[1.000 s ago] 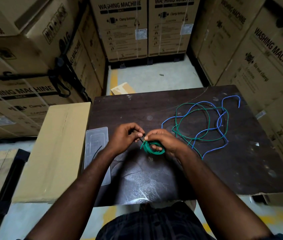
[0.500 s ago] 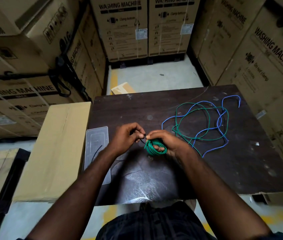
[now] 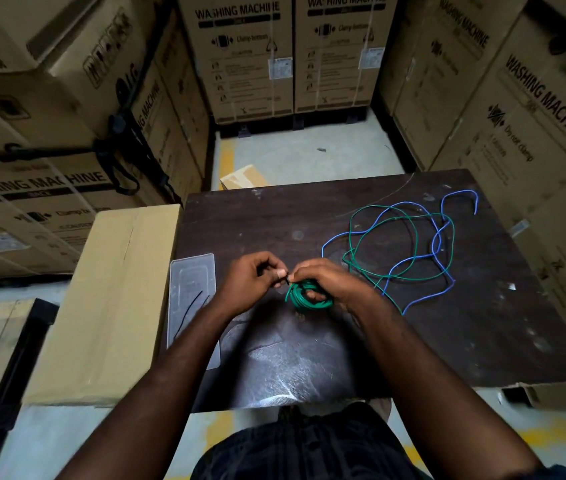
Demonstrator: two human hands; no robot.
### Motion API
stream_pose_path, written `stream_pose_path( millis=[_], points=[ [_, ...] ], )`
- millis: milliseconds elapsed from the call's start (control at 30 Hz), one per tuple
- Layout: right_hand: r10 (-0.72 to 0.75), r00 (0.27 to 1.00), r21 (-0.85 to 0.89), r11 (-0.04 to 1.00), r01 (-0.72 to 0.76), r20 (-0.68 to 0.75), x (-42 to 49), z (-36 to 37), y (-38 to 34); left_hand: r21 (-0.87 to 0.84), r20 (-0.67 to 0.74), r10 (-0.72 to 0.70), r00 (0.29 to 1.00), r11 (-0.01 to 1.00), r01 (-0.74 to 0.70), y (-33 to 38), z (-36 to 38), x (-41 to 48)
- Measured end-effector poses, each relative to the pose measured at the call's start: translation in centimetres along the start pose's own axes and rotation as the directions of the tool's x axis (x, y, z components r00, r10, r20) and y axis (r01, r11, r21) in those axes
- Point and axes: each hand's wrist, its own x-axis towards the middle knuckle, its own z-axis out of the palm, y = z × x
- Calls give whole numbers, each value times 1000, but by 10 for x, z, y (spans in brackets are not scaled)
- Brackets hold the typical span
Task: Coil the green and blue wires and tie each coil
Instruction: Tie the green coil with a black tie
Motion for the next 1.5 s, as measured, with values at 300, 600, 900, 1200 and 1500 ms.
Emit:
stream_pose_path(
  millis=[300, 600, 900, 1200, 1500],
  points=[
    [-42, 997, -62, 997, 37, -70, 1, 4, -3, 25, -95, -48, 994, 998, 51, -3, 5, -3],
    [-142, 986, -241, 963, 117, -89, 8, 10, 7, 219, -168, -212, 963, 944, 246, -12, 12, 3],
    [-223, 963, -159, 967, 200, -149, 5, 6, 16, -353, -148, -440, 886, 860, 368, -5, 13, 6],
    [-321, 942, -254, 923, 289, -94, 7, 8, 16, -544, -96, -619, 780, 689, 480, -7, 5, 19],
    [-465, 863, -345, 857, 383, -197, 3, 0, 18, -615, -69, -582, 810, 664, 425, 14, 10, 27]
  ],
)
